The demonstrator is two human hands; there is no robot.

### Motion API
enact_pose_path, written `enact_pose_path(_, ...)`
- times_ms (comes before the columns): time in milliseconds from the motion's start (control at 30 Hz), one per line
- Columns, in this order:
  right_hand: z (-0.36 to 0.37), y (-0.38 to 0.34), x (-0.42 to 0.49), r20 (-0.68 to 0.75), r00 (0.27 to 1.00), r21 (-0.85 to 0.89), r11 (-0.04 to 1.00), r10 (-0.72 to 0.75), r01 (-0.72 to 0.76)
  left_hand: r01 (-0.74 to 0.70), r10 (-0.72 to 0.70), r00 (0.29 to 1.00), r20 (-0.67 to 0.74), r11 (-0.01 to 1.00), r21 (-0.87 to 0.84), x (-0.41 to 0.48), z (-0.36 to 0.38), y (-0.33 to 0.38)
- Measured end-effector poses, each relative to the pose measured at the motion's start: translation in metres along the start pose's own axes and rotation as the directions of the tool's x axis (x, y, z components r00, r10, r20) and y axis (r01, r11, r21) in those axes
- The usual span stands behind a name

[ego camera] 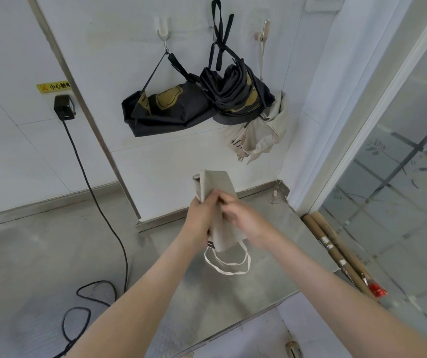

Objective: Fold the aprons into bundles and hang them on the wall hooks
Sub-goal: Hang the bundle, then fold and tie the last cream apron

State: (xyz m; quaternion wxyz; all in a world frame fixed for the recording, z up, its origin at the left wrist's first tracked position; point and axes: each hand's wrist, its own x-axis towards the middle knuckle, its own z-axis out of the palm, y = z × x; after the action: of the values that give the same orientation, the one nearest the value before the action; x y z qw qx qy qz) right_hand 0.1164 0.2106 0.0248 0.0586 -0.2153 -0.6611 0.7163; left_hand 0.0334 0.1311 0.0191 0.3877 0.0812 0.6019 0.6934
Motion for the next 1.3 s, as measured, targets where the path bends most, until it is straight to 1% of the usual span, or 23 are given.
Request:
enact_pose_path(33,-0.007,0.0,-0.001,-0.057,0.998,0.015,1.0,-0.014,0.015,0.012,-0.012,1.0,0.009,1.0,-0.022,0.001,-0.005,0.0)
enact_pose_path(67,-0.015,-0.002,-0.001,-0.165,0.986,-0.032,0.999,-0.038,0.034,0.024,-0.022,0.999,0.034,0.998,-0.053,0.001,-0.01,0.002)
enact_pose_path(100,-0.024,-0.001,-0.001,-0.282,0.957,-0.097,0.994,-0.076,0.051,0.043,-0.037,0.997,0.062,0.995,-0.093,0.001,-0.015,0.003)
enact_pose_path(133,-0.035,0.001,0.0,-0.367,0.925,-0.14,0.989,-0.099,0.05,0.064,-0.053,0.995,0.087,0.99,-0.125,0.0,-0.019,0.006)
enact_pose_path(167,-0.045,0.004,0.0,-0.405,0.91,-0.141,0.99,-0.086,0.031,0.093,-0.075,0.99,0.116,0.984,-0.153,0.0,-0.022,0.008)
enact_pose_path(200,-0.052,0.006,0.001,-0.404,0.914,-0.117,0.993,-0.039,-0.009,0.117,-0.09,0.984,0.154,0.978,-0.172,-0.002,-0.024,0.01)
enact_pose_path(267,-0.056,0.008,0.0,-0.313,0.946,-0.015,0.995,0.087,-0.097,0.15,-0.11,0.972,0.21,0.971,-0.188,-0.006,-0.024,0.013)
enact_pose_path(300,-0.053,0.009,0.0,-0.258,0.958,0.071,0.992,0.123,-0.108,0.162,-0.119,0.967,0.224,0.969,-0.187,-0.007,-0.023,0.013)
enact_pose_path(367,-0.043,0.007,-0.004,-0.2,0.973,0.243,0.968,0.114,-0.063,0.178,-0.124,0.959,0.256,0.963,-0.2,-0.009,-0.019,0.011)
enact_pose_path(400,-0.04,0.006,-0.005,-0.197,0.976,0.286,0.958,0.097,-0.038,0.184,-0.123,0.955,0.27,0.96,-0.211,-0.01,-0.017,0.01)
enact_pose_path(500,-0.035,0.006,-0.007,-0.187,0.98,0.324,0.946,0.064,0.0,0.207,-0.134,0.942,0.307,0.954,-0.218,-0.011,-0.013,0.008)
enact_pose_path(567,-0.034,0.006,-0.009,-0.159,0.984,0.366,0.93,0.084,-0.021,0.225,-0.155,0.93,0.333,0.957,-0.181,-0.012,-0.014,0.008)
enact_pose_path(633,-0.035,0.006,-0.012,-0.09,0.99,0.433,0.9,0.107,-0.058,0.233,-0.176,0.927,0.332,0.962,-0.142,-0.012,-0.017,0.009)
enact_pose_path(700,-0.038,0.006,-0.014,-0.01,0.995,0.503,0.86,0.1,-0.082,0.241,-0.19,0.926,0.325,0.963,-0.124,-0.01,-0.021,0.009)
enact_pose_path(767,-0.046,0.009,-0.011,0.019,0.996,0.559,0.825,0.092,-0.087,0.268,-0.207,0.911,0.356,0.954,-0.132,-0.008,-0.027,0.008)
enact_pose_path(833,-0.051,0.013,-0.008,0.011,0.994,0.553,0.828,0.109,-0.097,0.303,-0.218,0.887,0.407,0.94,-0.156,-0.008,-0.034,0.006)
enact_pose_path(900,-0.052,0.021,-0.003,0.014,0.987,0.505,0.851,0.16,-0.145,0.315,-0.212,0.875,0.436,0.933,-0.177,-0.009,-0.039,0.005)
enact_pose_path(1000,-0.051,0.039,-0.001,0.15,0.959,0.411,0.867,0.241,-0.282,0.298,-0.179,0.881,0.439,0.929,-0.22,-0.012,-0.045,0.004)
enact_pose_path(1067,-0.05,0.048,-0.003,0.245,0.932,0.367,0.864,0.268,-0.345,0.3,-0.172,0.885,0.432,0.921,-0.248,-0.013,-0.05,0.003)
enact_pose_path(1100,-0.049,0.051,-0.005,0.258,0.925,0.361,0.86,0.279,-0.36,0.303,-0.177,0.889,0.423,0.919,-0.253,-0.012,-0.054,0.002)
enact_pose_path(1200,-0.052,0.053,-0.008,0.274,0.931,0.382,0.862,0.239,-0.334,0.303,-0.209,0.908,0.363,0.926,-0.226,-0.01,-0.069,0.0)
enact_pose_path(1267,-0.054,0.05,-0.01,0.239,0.949,0.389,0.876,0.205,-0.287,0.309,-0.247,0.918,0.309,0.936,-0.17,-0.01,-0.078,-0.001)
enact_pose_path(1300,-0.055,0.049,-0.01,0.205,0.955,0.39,0.878,0.213,-0.279,0.317,-0.27,0.924,0.27,0.937,-0.148,-0.012,-0.081,0.0)
